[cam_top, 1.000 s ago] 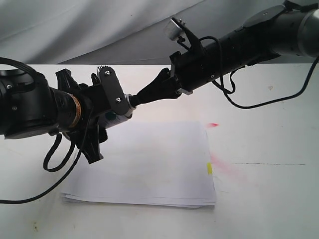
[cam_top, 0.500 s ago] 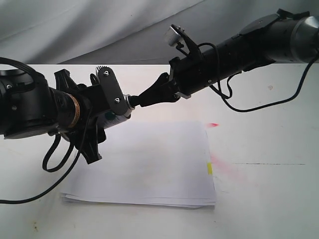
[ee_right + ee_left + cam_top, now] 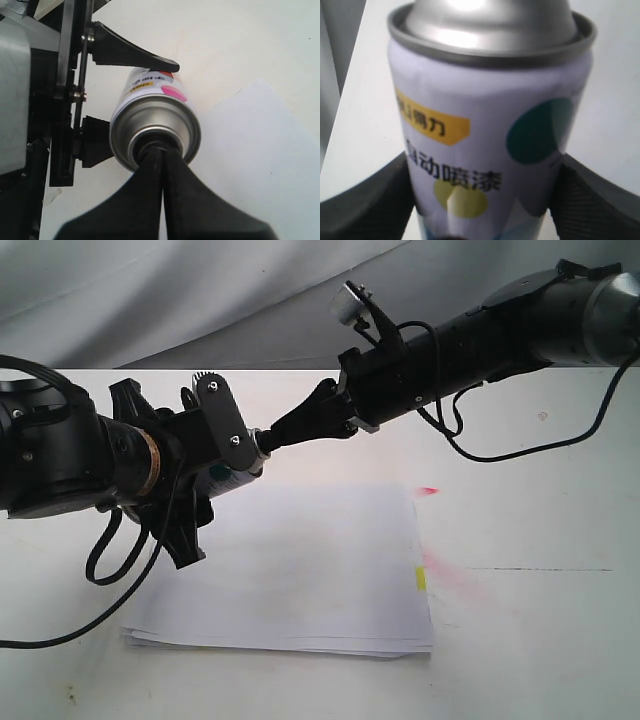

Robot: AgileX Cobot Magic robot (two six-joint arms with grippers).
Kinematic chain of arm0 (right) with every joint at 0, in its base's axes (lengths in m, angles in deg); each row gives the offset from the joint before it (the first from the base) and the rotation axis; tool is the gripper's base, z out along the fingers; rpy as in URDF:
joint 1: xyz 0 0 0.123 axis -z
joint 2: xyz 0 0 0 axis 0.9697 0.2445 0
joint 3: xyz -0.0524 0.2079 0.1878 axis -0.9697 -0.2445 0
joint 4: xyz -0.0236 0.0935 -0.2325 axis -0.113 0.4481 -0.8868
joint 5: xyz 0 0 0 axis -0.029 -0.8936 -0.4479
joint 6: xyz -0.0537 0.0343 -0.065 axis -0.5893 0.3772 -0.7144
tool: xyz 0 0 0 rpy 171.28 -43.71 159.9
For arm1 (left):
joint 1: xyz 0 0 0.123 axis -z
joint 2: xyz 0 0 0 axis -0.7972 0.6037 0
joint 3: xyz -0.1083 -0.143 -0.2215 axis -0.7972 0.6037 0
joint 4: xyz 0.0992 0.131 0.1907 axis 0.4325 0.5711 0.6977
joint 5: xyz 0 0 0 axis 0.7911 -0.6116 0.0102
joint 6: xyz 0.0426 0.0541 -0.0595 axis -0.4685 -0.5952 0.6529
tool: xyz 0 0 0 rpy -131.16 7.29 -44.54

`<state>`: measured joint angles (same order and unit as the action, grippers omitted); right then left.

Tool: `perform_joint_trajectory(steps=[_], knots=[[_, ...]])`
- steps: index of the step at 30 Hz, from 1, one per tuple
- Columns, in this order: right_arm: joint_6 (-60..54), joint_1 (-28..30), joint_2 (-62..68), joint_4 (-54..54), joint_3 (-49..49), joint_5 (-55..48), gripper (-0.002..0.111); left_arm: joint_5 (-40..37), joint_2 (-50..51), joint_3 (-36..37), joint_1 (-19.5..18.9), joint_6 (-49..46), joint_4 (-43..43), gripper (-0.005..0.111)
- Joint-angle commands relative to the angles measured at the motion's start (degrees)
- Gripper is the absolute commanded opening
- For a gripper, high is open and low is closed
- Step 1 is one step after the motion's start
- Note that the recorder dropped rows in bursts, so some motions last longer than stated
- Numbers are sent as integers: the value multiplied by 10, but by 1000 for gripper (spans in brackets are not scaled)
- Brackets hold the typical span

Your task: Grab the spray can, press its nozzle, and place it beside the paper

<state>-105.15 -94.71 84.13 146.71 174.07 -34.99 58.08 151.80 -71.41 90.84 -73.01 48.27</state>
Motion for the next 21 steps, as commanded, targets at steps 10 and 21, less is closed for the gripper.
perform_joint_trajectory(steps=[10,21], knots=[[-7,-15,1,10,2,21,0,40,-4,-5,3,4,11,0],[-5,-30,1,10,2,37,0,31,-4,-5,3,4,13,0]])
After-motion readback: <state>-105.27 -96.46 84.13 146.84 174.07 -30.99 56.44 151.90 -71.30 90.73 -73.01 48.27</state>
